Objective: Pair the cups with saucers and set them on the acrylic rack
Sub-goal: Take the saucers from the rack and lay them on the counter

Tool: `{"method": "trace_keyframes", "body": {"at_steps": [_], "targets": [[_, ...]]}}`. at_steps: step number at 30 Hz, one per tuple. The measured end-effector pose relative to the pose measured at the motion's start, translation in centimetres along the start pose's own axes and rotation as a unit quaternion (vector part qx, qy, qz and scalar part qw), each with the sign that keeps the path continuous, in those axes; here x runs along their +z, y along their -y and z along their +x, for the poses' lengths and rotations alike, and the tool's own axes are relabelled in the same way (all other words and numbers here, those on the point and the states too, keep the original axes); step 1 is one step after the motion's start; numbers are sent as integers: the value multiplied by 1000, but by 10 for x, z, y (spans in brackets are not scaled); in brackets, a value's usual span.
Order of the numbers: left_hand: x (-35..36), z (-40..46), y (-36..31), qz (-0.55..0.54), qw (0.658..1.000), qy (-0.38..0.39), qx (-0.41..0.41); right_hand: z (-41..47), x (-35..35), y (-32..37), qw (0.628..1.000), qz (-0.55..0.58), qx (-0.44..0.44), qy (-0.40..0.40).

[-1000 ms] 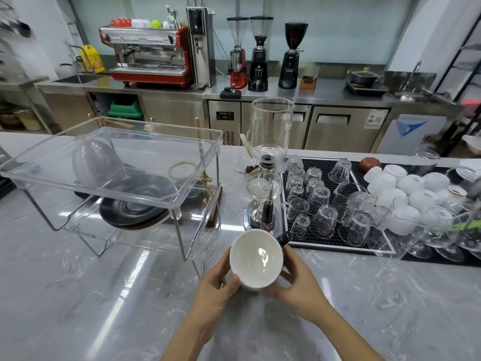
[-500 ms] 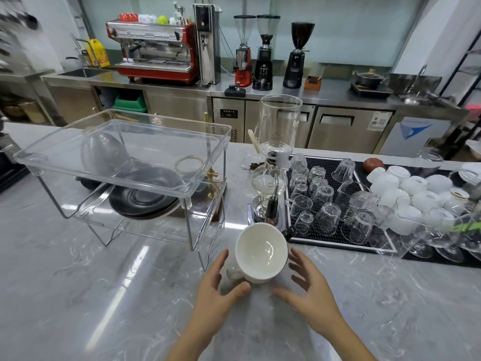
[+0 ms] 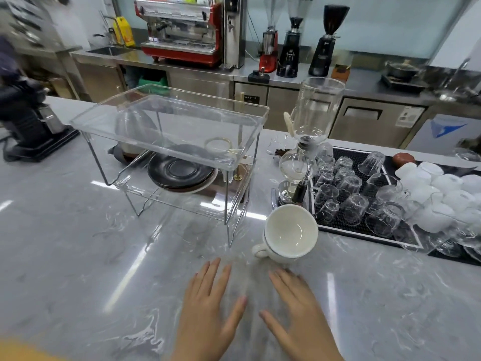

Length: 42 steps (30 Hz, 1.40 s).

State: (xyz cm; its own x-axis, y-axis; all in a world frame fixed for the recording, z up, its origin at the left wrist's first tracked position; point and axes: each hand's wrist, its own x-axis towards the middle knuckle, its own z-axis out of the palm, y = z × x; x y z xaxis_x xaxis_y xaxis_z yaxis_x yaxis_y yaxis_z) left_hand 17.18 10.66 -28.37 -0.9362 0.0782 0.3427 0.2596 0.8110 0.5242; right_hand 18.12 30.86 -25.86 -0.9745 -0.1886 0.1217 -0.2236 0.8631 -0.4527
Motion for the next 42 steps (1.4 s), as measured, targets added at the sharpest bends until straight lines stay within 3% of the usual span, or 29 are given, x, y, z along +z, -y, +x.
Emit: {"method": "trace_keyframes", "body": {"at_steps": [4, 11, 25, 33, 40, 42], "targets": [[-22, -9, 19, 10, 999, 0, -33, 8, 11, 26, 999, -29, -42, 0], [-65, -10, 56, -31, 995, -44, -86, 28, 30, 85, 998, 20, -64, -4], [-127, 78, 107, -31, 996, -71, -44, 126, 38, 164, 992, 82, -70, -60], [-141, 157, 113, -59, 996, -62, 1, 192, 14, 179, 991, 101, 3, -90], [-128, 217, 114, -173, 983, -54, -14, 241, 13, 174, 970, 184, 106, -117], [-123, 227, 114, -226, 970, -65, -63, 252, 15, 173, 959, 216, 136, -120]]}}
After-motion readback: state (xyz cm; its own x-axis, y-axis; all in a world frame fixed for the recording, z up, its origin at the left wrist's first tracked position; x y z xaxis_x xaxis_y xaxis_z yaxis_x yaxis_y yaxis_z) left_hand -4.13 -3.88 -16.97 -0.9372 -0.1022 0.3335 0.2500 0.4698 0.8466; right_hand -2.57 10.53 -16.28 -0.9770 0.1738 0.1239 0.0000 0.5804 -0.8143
